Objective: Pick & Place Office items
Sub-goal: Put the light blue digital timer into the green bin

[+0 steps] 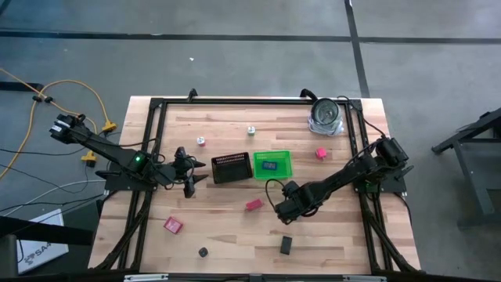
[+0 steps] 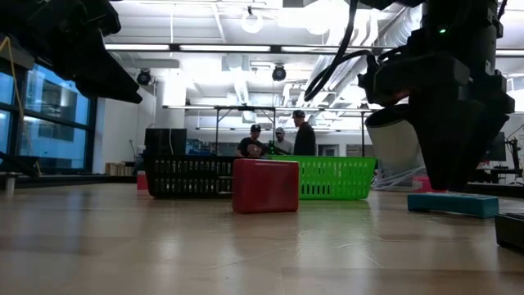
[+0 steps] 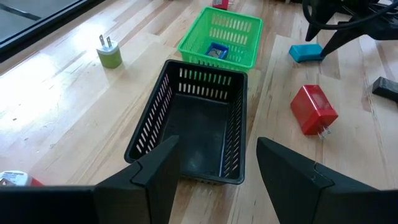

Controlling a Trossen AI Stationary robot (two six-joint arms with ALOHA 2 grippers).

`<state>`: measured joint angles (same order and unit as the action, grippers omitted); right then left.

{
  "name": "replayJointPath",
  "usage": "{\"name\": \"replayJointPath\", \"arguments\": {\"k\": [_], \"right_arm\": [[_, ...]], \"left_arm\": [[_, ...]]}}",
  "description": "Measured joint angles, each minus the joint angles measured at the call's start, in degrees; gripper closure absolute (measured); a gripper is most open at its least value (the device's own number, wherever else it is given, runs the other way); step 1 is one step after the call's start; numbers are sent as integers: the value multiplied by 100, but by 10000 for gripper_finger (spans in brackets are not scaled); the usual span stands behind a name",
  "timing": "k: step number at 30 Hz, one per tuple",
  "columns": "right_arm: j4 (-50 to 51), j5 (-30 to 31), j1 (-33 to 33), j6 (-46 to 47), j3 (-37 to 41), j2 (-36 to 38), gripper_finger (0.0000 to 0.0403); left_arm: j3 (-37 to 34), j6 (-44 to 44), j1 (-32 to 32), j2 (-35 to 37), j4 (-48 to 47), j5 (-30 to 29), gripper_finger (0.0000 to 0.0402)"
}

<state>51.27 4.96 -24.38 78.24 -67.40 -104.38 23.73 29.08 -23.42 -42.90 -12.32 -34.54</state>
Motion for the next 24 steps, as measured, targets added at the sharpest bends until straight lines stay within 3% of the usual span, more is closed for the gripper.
{"name": "replayJointPath", "arguments": {"k": [24], "right_arm": [[-443, -95, 0, -44, 385, 0, 196]], "left_arm": [[0, 1, 0, 0, -1, 0, 198]]}}
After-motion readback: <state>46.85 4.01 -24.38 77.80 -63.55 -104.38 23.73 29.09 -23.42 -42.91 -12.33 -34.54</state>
